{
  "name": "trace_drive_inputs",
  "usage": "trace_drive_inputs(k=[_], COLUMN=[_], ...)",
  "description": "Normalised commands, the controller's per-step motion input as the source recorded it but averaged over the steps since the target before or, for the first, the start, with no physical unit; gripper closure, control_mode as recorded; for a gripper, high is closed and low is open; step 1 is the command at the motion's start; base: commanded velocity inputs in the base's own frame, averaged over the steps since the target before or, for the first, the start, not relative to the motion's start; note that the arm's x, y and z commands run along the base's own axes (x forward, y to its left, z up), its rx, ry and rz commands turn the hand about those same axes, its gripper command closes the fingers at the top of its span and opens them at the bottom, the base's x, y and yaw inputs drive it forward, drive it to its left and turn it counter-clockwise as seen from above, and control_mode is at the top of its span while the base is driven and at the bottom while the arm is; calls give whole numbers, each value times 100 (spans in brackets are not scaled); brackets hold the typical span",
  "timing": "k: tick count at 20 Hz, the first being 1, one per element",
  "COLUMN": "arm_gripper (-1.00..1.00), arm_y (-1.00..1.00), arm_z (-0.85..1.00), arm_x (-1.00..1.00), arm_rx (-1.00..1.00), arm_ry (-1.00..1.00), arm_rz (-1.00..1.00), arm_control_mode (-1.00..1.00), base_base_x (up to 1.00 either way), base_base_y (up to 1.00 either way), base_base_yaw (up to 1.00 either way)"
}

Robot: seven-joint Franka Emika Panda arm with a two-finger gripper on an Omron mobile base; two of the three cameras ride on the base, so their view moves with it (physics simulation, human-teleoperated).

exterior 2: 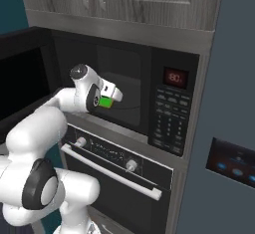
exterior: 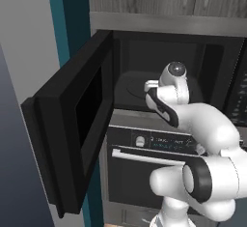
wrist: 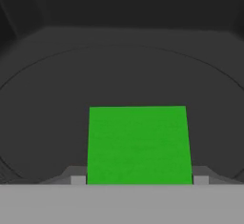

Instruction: Place the sponge inside the microwave to prepare for sanitizing.

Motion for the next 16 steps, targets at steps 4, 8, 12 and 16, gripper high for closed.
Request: trace_drive_inputs(k=[4,8,12,16], arm_gripper=[100,100,100,100], arm_y=[-16,-13,-7,-6], arm_z=[-11,-4,-11,-30], arm_x=[54,52,47,42], arm_rx=[0,0,0,2], arm_ry=[1,0,0,0], arm_rz=[0,0,0,0], arm_control_mode=[-100,-100,-100,-100], base_base_x=[0,0,0,0], base_base_y=[0,0,0,0], base_base_yaw=[0,0,0,0])
